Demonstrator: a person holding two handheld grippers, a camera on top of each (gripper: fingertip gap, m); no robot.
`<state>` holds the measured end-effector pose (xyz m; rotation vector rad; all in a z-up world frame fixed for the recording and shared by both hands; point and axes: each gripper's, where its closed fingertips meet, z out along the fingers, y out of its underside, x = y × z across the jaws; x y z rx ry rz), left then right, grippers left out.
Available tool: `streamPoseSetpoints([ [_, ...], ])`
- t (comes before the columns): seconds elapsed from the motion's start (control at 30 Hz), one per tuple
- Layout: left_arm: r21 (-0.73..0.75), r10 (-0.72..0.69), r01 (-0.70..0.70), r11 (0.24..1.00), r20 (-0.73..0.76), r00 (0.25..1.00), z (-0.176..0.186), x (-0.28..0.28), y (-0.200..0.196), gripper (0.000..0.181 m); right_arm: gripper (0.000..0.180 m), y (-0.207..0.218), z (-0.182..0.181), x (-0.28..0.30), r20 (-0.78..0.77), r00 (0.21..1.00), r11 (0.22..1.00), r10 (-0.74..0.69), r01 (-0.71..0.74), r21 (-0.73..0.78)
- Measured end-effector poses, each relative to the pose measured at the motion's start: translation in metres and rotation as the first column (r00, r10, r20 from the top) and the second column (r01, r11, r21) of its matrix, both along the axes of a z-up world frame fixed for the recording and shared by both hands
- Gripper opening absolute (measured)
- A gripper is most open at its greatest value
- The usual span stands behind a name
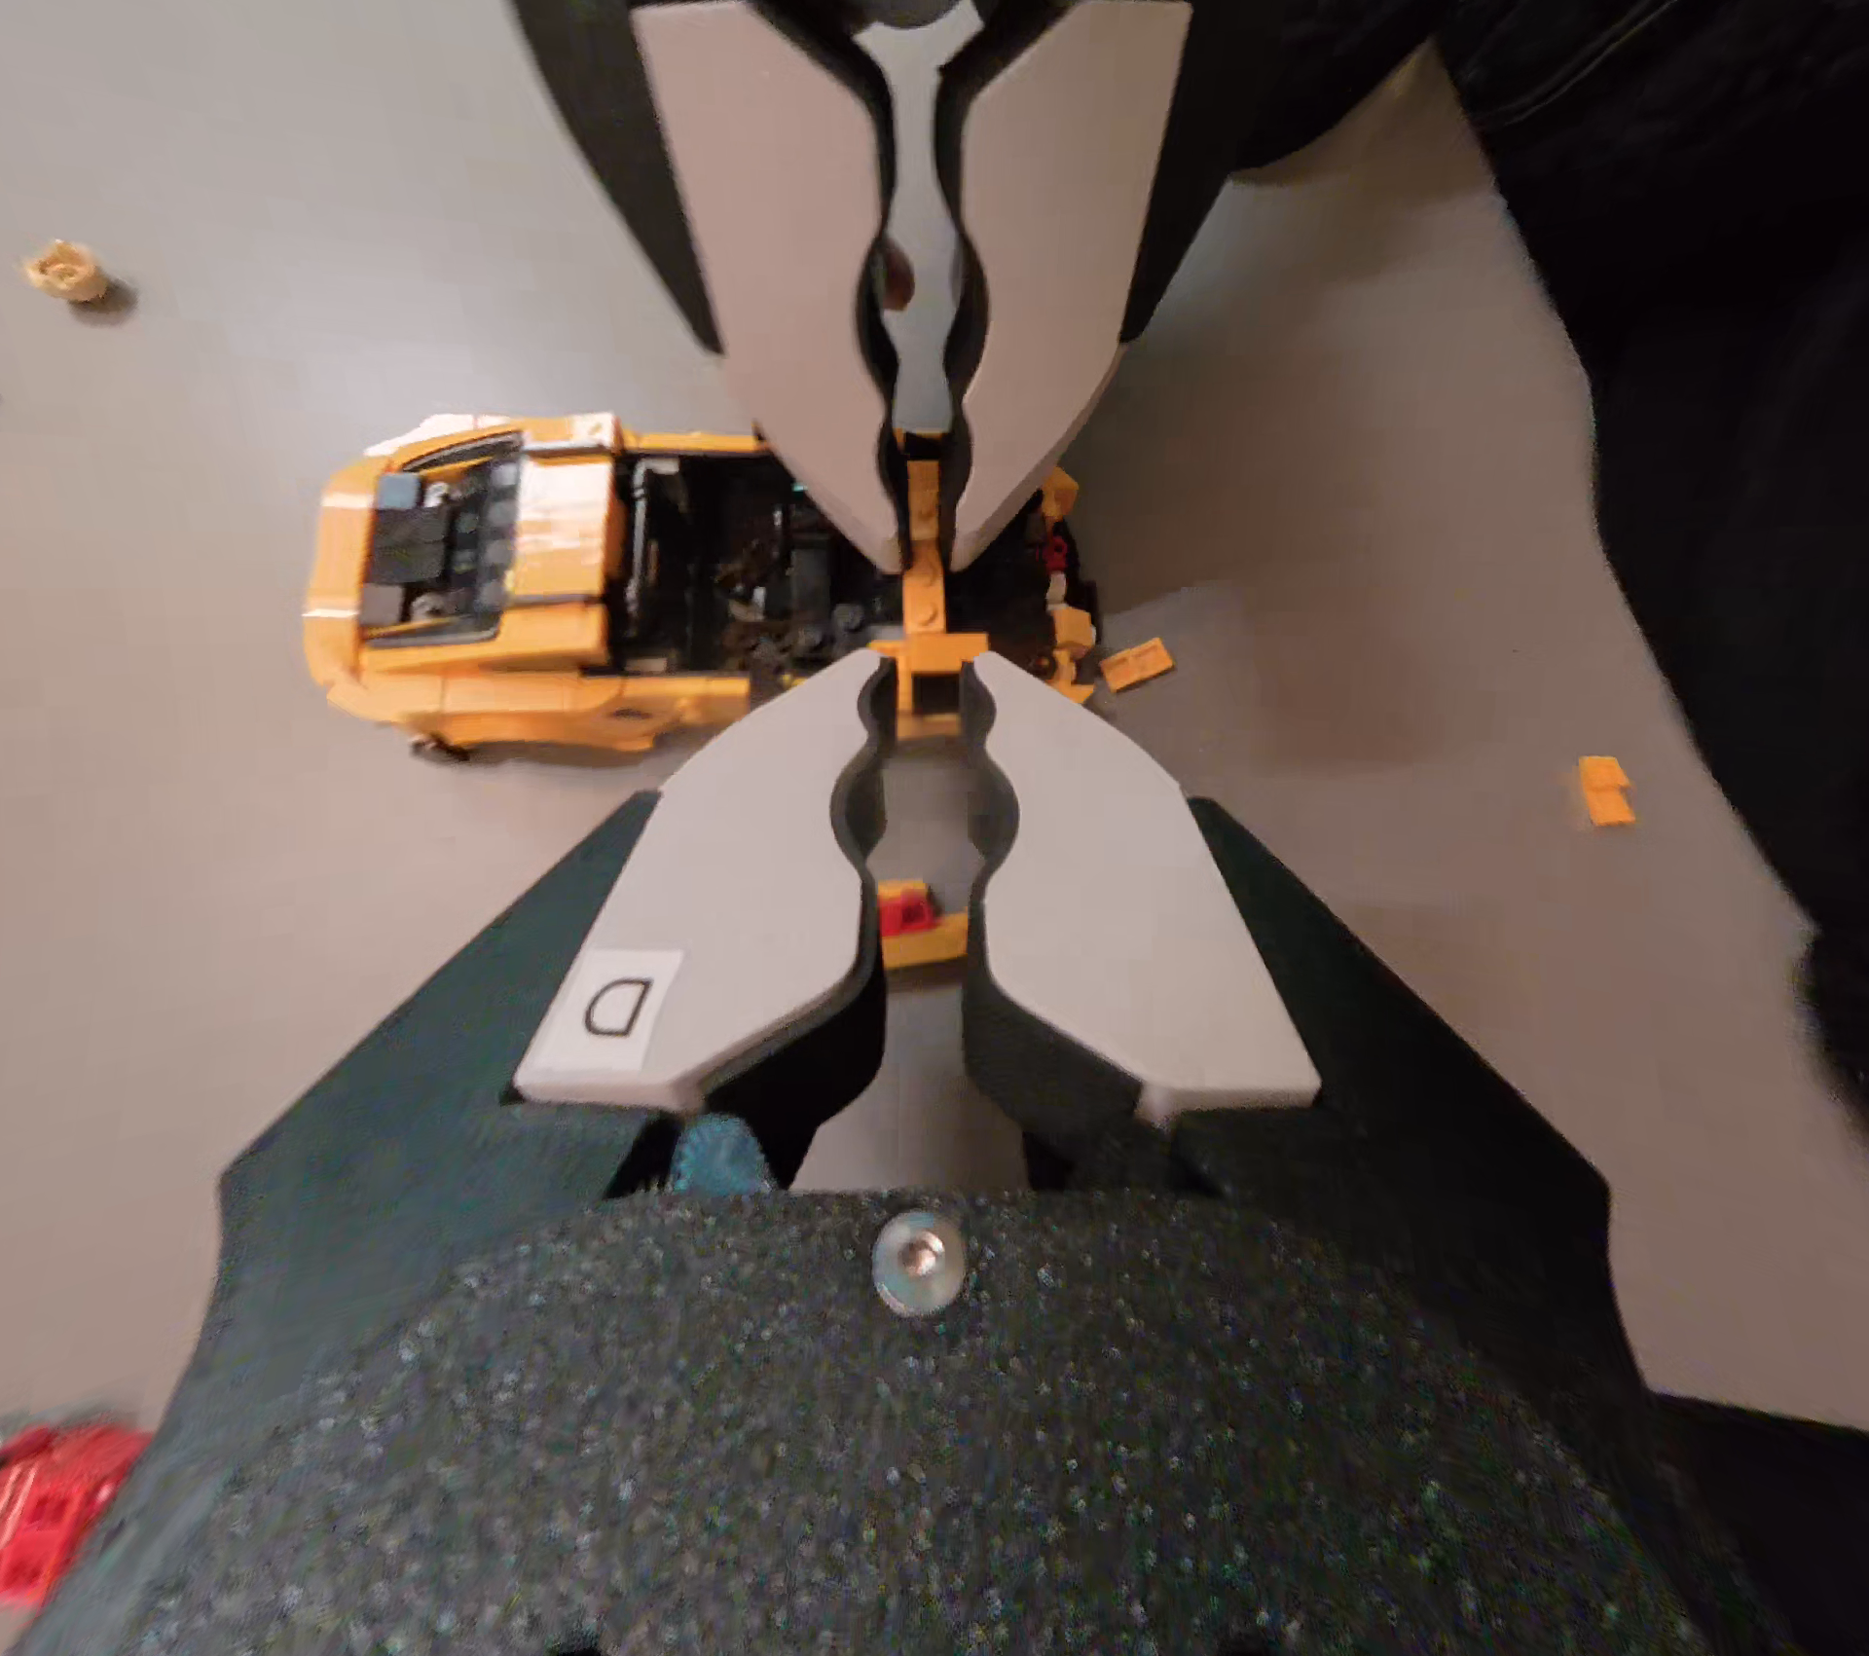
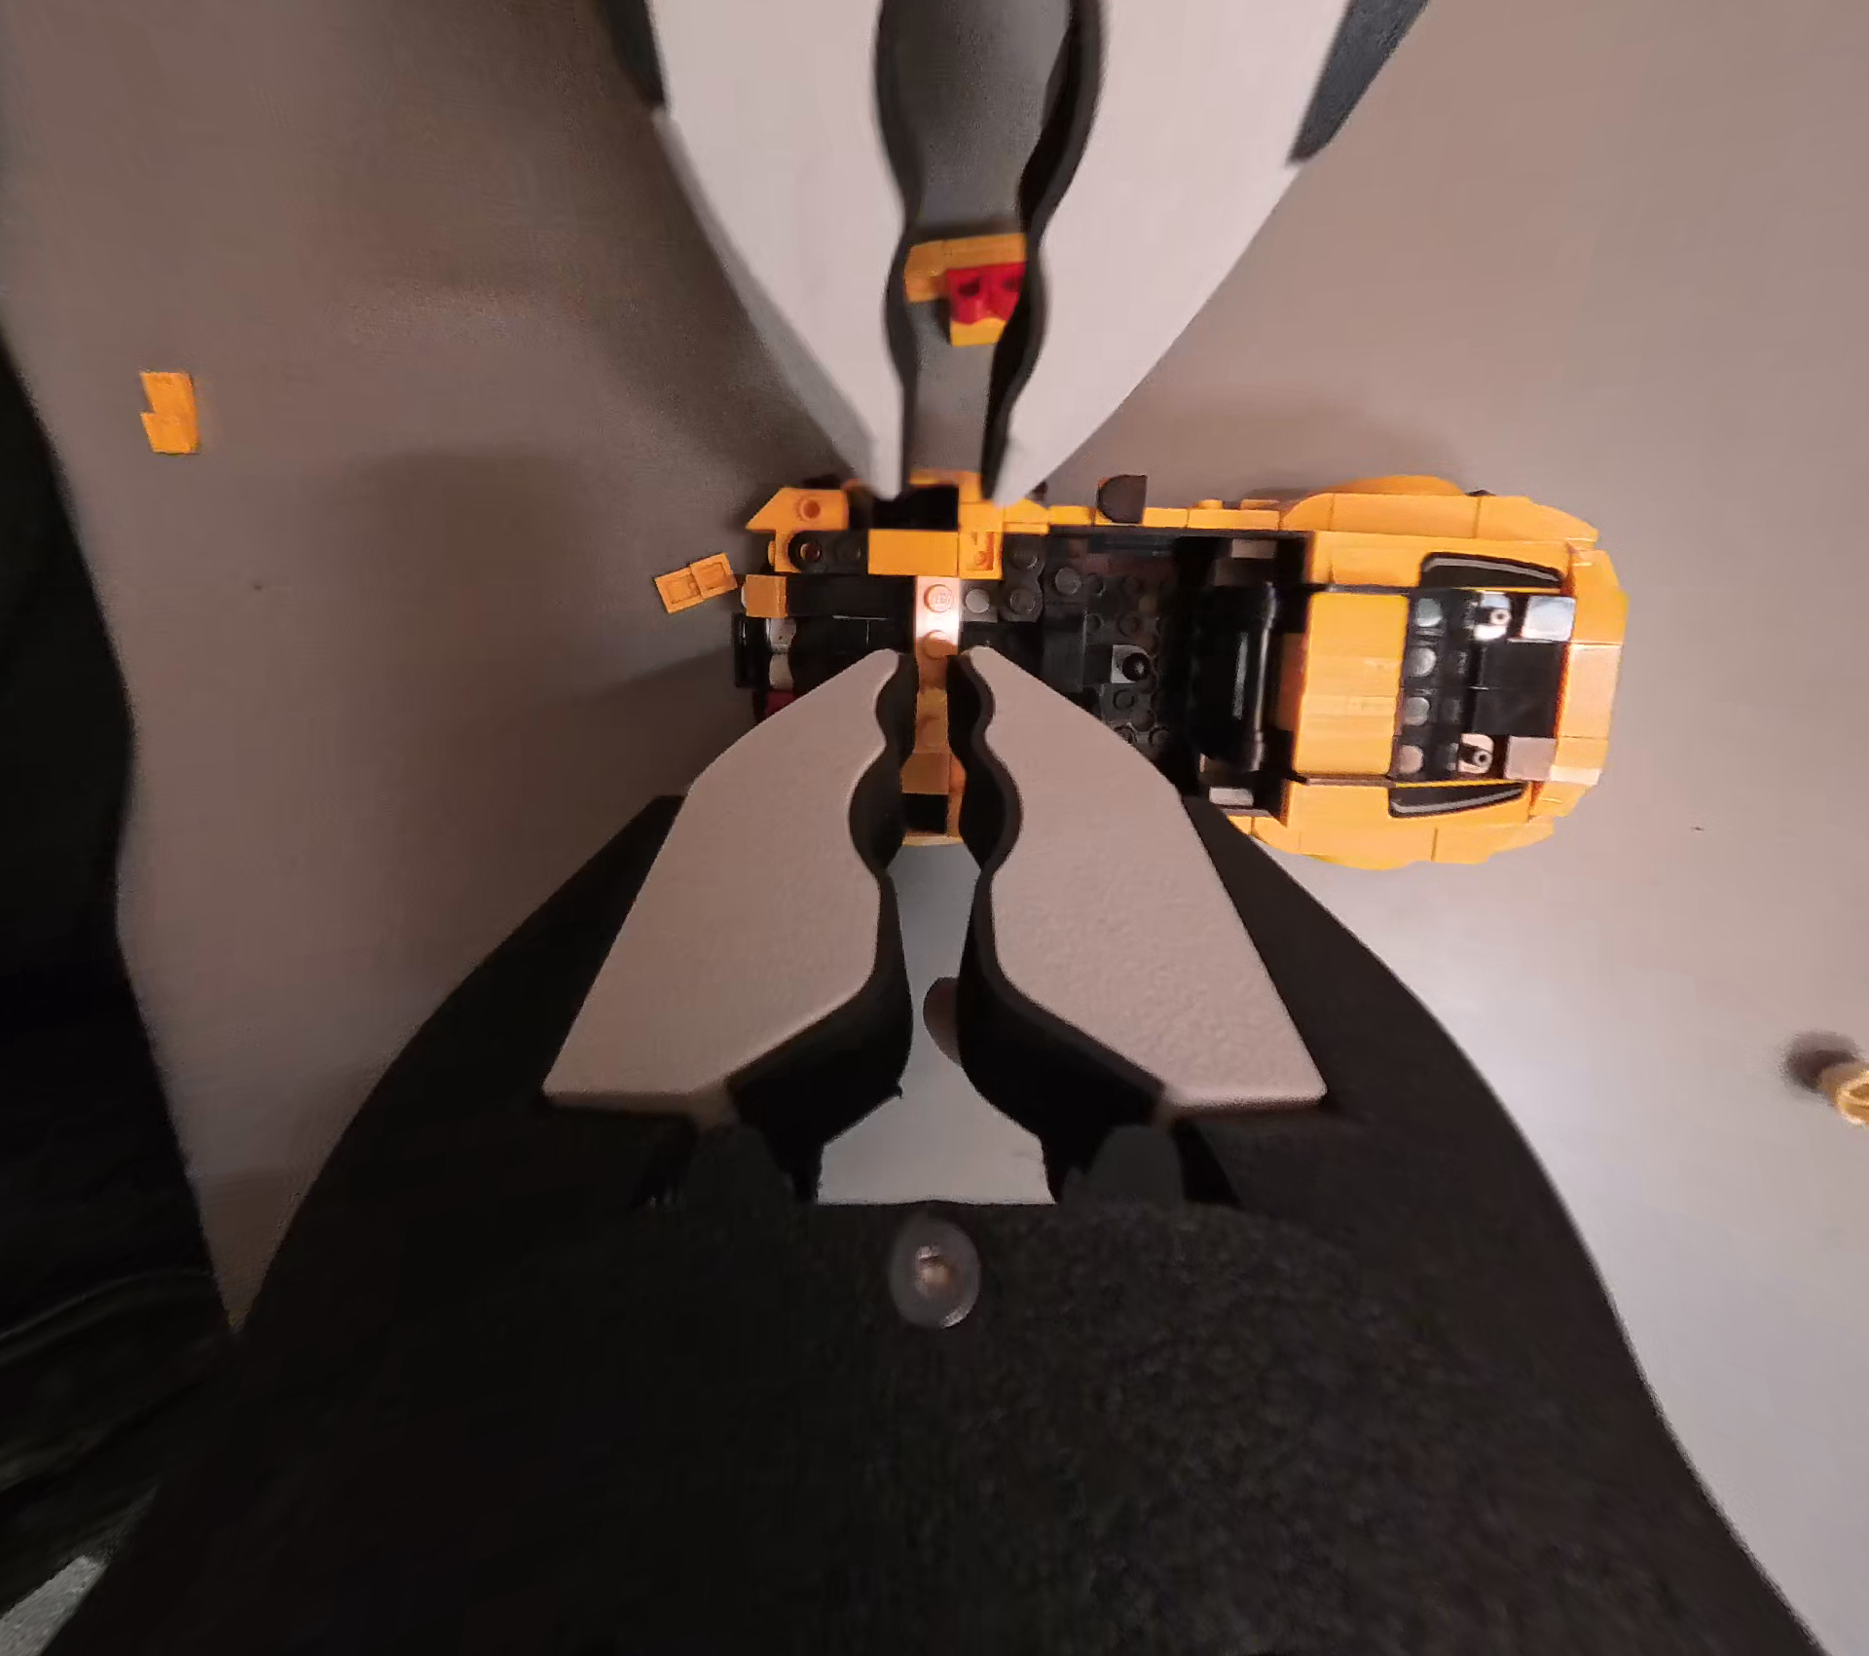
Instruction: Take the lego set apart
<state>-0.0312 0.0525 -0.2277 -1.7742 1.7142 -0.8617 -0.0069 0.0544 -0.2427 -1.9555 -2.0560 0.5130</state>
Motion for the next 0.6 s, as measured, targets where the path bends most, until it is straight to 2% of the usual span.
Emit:
streamPoseSetpoints([
  [0.13, -0.032, 0.042, -0.040, 0.999, 0.057, 0.998, 0.005, 0.002, 0.005, 0.009, 0.007, 0.000, -0.001, 0.000, 0.042, 0.997, 0.995, 0.057, -0.060, 0.083],
  [0.23, -0.050, 0.045, -0.043, 0.998, 0.051, 0.998, -0.003, 0.010, 0.002, 0.009, 0.006, -0.001, 0.000, -0.001, 0.036, 0.998, 0.995, 0.047, -0.050, 0.082],
  [0.43, -0.055, 0.039, -0.037, 0.998, 0.026, 0.999, -0.010, 0.016, -0.002, 0.005, 0.013, -0.003, 0.010, -0.002, -0.085, 0.994, 0.995, -0.064, 0.057, -0.087],
  [0.6, -0.040, 0.036, -0.035, 0.999, 0.011, 0.999, -0.011, 0.016, -0.002, 0.005, 0.000, 0.008, 0.022, 0.005, -0.108, 0.986, 0.979, -0.128, 0.108, -0.175],
])
